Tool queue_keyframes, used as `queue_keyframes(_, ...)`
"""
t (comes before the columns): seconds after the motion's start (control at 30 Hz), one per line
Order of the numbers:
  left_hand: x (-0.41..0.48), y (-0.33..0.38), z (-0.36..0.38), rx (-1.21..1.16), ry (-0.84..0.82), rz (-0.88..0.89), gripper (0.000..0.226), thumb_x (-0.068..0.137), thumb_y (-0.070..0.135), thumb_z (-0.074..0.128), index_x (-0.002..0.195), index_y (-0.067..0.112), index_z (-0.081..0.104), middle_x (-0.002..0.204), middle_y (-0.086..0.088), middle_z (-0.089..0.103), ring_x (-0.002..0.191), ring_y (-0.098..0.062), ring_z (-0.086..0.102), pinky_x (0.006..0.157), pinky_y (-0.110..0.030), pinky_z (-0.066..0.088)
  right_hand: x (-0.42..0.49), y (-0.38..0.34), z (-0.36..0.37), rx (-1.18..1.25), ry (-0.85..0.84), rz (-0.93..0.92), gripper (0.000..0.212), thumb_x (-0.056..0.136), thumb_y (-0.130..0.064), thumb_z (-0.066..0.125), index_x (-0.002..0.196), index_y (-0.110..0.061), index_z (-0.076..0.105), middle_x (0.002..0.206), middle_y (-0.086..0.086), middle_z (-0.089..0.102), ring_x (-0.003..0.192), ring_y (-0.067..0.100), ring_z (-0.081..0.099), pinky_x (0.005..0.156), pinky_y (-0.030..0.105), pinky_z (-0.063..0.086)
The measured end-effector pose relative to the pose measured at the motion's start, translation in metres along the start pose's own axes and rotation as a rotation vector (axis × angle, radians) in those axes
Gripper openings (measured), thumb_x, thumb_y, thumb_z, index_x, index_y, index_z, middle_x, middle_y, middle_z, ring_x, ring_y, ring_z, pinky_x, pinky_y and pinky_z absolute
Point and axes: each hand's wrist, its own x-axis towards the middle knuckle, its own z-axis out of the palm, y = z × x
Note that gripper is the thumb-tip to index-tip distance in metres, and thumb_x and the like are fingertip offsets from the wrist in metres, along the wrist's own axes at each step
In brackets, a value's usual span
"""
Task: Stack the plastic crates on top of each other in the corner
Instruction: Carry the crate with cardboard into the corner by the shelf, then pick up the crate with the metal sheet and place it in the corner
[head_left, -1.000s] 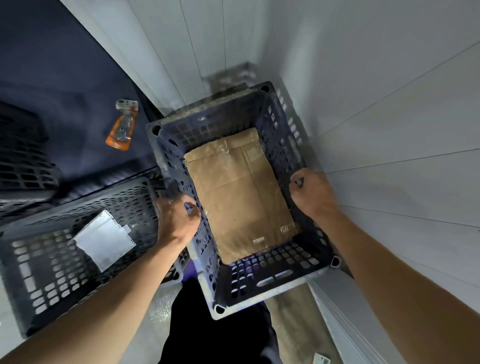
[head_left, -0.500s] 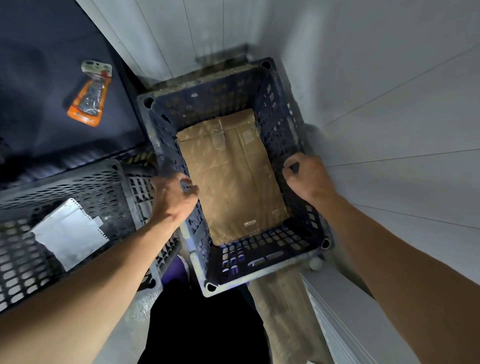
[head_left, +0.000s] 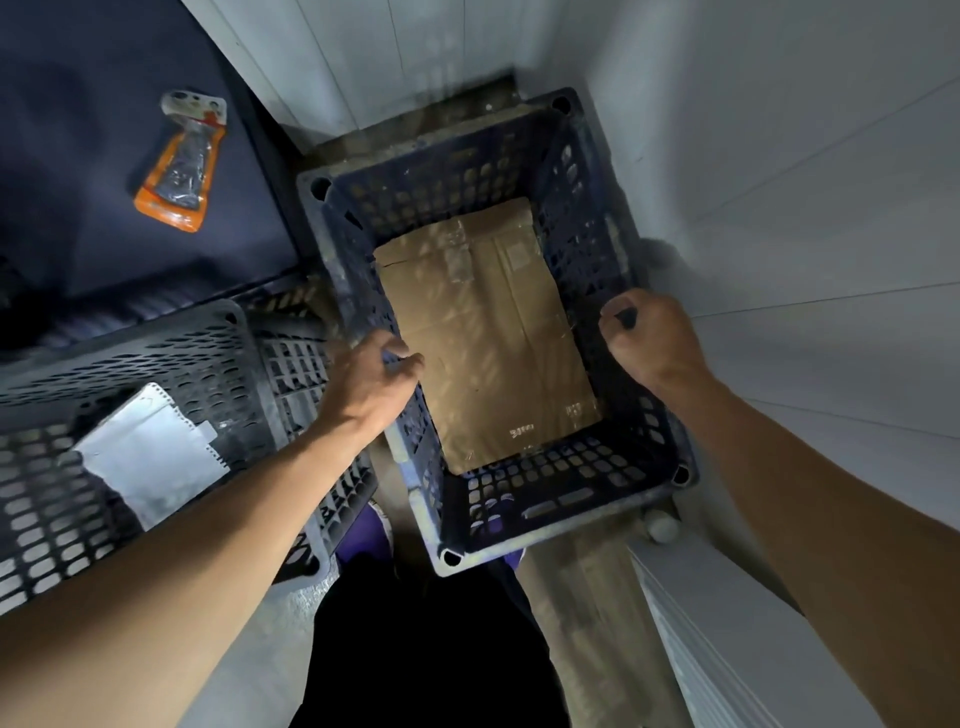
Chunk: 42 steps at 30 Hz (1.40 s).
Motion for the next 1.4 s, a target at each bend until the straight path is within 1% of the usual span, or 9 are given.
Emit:
queue_keyframes(0.1,0.006,0.005,0.006,0.052,-0.009,0.0,0.023,0.086,0.036,0.067,0.1,0.019,0.062,0.118,-0.014,0.057,0.081,-0.018,0.068,0.066,-0.028,0.061,-0.004,0.0,0.0,-0.076,-0.044,0.039,0.021,0.083,-0.042,0.059,0.1,-0.032,0.066,0.119,0.013,0.056,0.107,0.03,0.057,0.088,0.042,0.055)
queue_keyframes(0.23,0.006,0.018,0.019,0.21,-0.049,-0.121,0.023,0.087,0.026,0.061,0.106,0.015,0.052,0.134,-0.015,0.033,0.104,-0.029,0.057,0.085,-0.038,0.058,-0.016,-0.007,0.002,-0.256,-0.139,0.051,0.034,0.089,-0.04,0.061,0.121,-0.029,0.061,0.152,0.016,0.027,0.138,0.036,0.028,0.113,0.046,0.032)
queue_keyframes(0.43,-0.044,0.033,0.022,0.322,-0.041,-0.077,0.032,0.088,0.026,0.064,0.117,0.02,0.052,0.158,-0.006,-0.007,0.141,-0.043,0.027,0.107,-0.043,0.044,-0.051,-0.026,-0.004,-0.29,-0.218,0.026,0.041,0.091,-0.027,0.059,0.131,-0.023,0.055,0.149,0.016,0.031,0.137,0.036,0.026,0.108,0.043,0.033)
queue_keyframes(0.5,-0.064,0.029,0.016,0.354,-0.077,-0.064,0.033,0.089,0.025,0.064,0.119,0.02,0.052,0.155,-0.011,0.01,0.138,-0.039,0.033,0.111,-0.038,0.039,-0.07,-0.036,-0.002,-0.297,-0.263,-0.008,0.038,0.091,-0.025,0.061,0.129,-0.024,0.057,0.147,0.014,0.035,0.135,0.035,0.03,0.105,0.043,0.037)
queue_keyframes(0.63,-0.104,0.014,-0.007,0.404,-0.085,-0.07,0.037,0.09,0.023,0.064,0.124,0.015,0.053,0.136,-0.014,0.038,0.115,-0.026,0.053,0.1,-0.025,0.044,-0.107,-0.056,0.008,-0.249,-0.363,-0.023,0.039,0.092,-0.027,0.059,0.131,-0.026,0.056,0.135,0.01,0.051,0.128,0.03,0.043,0.1,0.039,0.041)
queue_keyframes(0.83,-0.146,-0.008,-0.05,0.399,-0.044,-0.126,0.037,0.089,0.027,0.061,0.124,0.018,0.055,0.13,-0.011,0.052,0.115,-0.026,0.057,0.098,-0.033,0.047,-0.159,-0.097,0.026,-0.179,-0.435,-0.078,0.031,0.093,-0.026,0.052,0.123,-0.026,0.061,0.126,0.005,0.063,0.116,0.026,0.059,0.098,0.038,0.049)
queue_keyframes(1.17,-0.2,-0.03,-0.105,0.369,-0.091,-0.066,0.036,0.088,0.024,0.06,0.123,0.019,0.056,0.121,-0.006,0.055,0.109,-0.025,0.058,0.093,-0.038,0.05,-0.24,-0.174,0.053,-0.174,-0.452,-0.08,0.034,0.095,-0.026,0.047,0.128,-0.023,0.055,0.126,0.009,0.063,0.116,0.03,0.058,0.094,0.034,0.046)
queue_keyframes(1.27,-0.21,-0.042,-0.128,0.353,-0.136,0.001,0.031,0.086,0.026,0.059,0.117,0.02,0.057,0.112,-0.007,0.059,0.102,-0.027,0.061,0.086,-0.042,0.053,-0.27,-0.198,0.069,-0.176,-0.421,-0.03,0.034,0.095,-0.03,0.048,0.127,-0.021,0.054,0.124,0.01,0.064,0.116,0.029,0.059,0.094,0.034,0.046)
queue_keyframes(1.4,-0.227,-0.068,-0.172,0.441,-0.148,0.144,0.031,0.089,0.025,0.058,0.119,0.02,0.054,0.116,-0.006,0.055,0.11,-0.026,0.054,0.089,-0.041,0.05,-0.309,-0.231,0.097,-0.102,-0.351,0.007,0.03,0.093,-0.027,0.052,0.121,-0.021,0.058,0.121,0.009,0.067,0.116,0.029,0.06,0.095,0.035,0.047)
